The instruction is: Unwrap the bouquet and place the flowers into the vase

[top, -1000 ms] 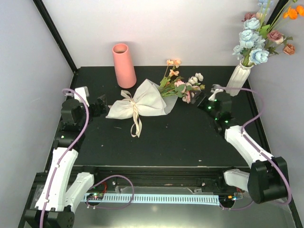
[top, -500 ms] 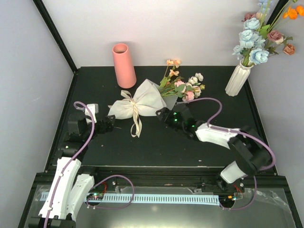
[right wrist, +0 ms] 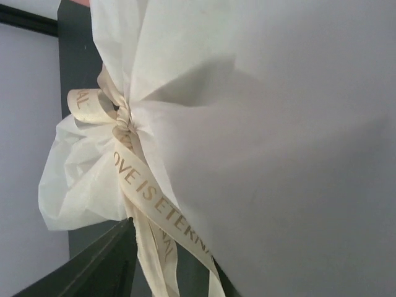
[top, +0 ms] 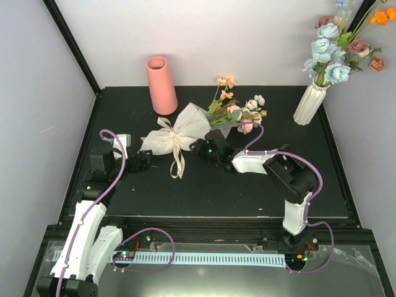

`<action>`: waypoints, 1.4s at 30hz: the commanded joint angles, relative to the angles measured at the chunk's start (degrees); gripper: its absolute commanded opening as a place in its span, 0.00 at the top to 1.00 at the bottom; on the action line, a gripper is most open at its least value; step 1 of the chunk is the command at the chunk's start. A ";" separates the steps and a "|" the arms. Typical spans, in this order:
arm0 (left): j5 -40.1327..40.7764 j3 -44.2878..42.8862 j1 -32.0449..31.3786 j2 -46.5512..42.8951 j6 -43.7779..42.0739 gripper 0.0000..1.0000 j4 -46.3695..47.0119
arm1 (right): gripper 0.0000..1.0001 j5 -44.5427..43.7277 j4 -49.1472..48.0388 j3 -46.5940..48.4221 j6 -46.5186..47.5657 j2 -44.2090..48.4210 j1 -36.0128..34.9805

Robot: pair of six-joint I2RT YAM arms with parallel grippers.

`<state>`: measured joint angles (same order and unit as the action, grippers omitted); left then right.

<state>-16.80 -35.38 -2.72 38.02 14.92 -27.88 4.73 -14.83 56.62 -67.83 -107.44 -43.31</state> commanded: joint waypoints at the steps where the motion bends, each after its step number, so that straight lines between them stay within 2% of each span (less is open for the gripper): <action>1: -1.08 -1.26 -0.18 0.17 -1.18 0.01 -0.58 | 0.48 0.53 -1.17 1.82 1.92 -1.55 2.13; 5: -1.72 -1.14 -0.14 0.74 -1.02 0.01 -0.72 | 0.72 3.00 -3.00 -0.64 4.99 -1.22 5.41; 7: -1.53 -1.06 -0.22 1.62 0.50 0.01 -0.39 | 0.82 6.43 -3.80 -1.04 8.36 -1.20 7.55; 11: -2.52 -4.07 0.02 4.85 3.63 0.01 -3.57 | 0.89 12.29 2.31 -1.09 16.96 -0.26 11.10; 14: -13.30 -4.05 0.07 7.69 2.20 0.01 -1.93 | 0.90 15.32 7.12 -3.03 22.37 1.53 13.58; 16: -15.97 -3.79 -0.79 10.09 2.90 0.01 -0.48 | 0.90 17.58 9.18 -4.49 25.36 2.74 14.55; 20: -3.68 -4.72 -9.71 15.92 3.49 0.01 -0.12 | 0.89 21.16 12.23 -7.39 32.52 5.22 14.72; 26: -1.44 -6.18 -17.79 24.25 5.94 0.01 3.86 | 0.80 19.23 18.84 -10.64 38.19 11.26 15.29; 30: 3.63 -6.30 -20.76 27.31 5.27 0.01 6.64 | 0.73 17.07 24.22 -10.62 42.24 14.96 15.80; 31: 4.67 -6.91 -21.20 28.21 5.06 0.06 6.38 | 0.70 17.44 25.24 -10.57 43.20 15.76 15.74; 33: 6.14 -9.37 -23.03 29.31 4.62 0.14 4.19 | 0.64 19.37 26.80 -10.48 44.44 17.06 15.70; 35: 10.28 -11.40 -26.67 28.45 4.16 0.15 2.54 | 0.59 21.25 27.17 -10.95 44.37 18.63 15.65; 39: 15.20 -14.32 -32.08 26.70 5.25 0.16 -0.70 | 0.58 22.58 26.11 -12.03 43.56 21.35 14.43; 42: 18.00 -14.17 -35.06 26.19 7.76 0.19 -3.50 | 0.58 20.39 25.95 -12.44 42.06 22.08 13.96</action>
<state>-5.39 -47.68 -34.70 65.60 20.01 -26.37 25.58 10.48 45.08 -25.41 -86.94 -28.62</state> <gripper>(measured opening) 0.822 0.417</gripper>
